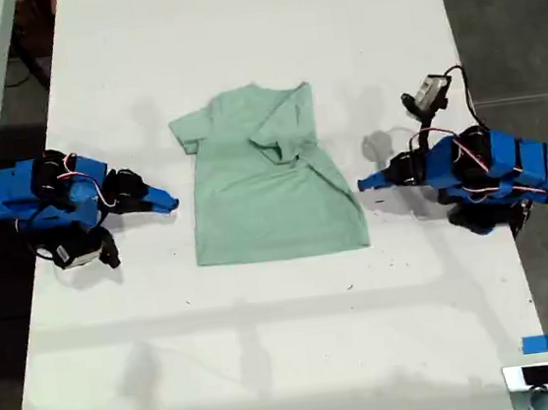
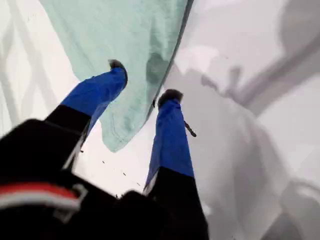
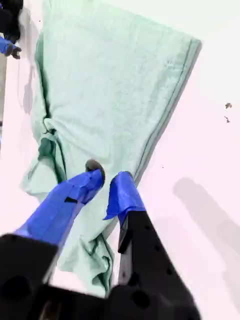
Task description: Fold t shirt
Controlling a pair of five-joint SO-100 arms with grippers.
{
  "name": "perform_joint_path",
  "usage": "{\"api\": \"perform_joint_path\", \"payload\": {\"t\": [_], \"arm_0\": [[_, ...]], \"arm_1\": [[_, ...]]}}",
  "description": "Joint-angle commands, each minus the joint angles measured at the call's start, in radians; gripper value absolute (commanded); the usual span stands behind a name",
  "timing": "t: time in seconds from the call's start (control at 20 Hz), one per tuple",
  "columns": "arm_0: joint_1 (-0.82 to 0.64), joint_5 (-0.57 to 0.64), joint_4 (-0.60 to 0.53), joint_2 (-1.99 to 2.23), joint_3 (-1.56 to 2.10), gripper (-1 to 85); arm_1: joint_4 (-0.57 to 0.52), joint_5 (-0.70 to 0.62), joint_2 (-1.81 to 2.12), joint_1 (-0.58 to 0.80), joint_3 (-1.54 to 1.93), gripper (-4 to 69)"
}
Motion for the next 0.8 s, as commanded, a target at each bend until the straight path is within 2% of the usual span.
{"api": "perform_joint_path", "payload": {"t": [0.0, 0.35, 0.5, 0.6, 0.65, 0.75], "arm_0": [[-0.015, -0.017, -0.012, -0.008, 0.021, -0.1], [-0.012, -0.018, -0.012, -0.008, 0.021, 1.0], [0.009, -0.057, -0.008, -0.025, -0.044, 10.2], [0.009, -0.052, 0.015, -0.179, -0.166, 13.7], [0.020, -0.038, -0.008, -0.299, -0.242, 15.0], [0.055, -0.038, -0.012, -0.696, -0.515, 16.3]], "arm_1": [[0.002, 0.005, 0.015, -0.014, 0.084, 2.6], [0.002, 0.003, 0.015, -0.014, 0.084, 2.5], [0.002, 0.005, 0.015, -0.014, 0.084, 2.5], [0.002, 0.006, 0.015, -0.014, 0.084, 2.5], [0.002, 0.006, 0.015, -0.011, 0.084, 2.5], [0.002, 0.006, 0.015, -0.009, 0.084, 2.5]]}}
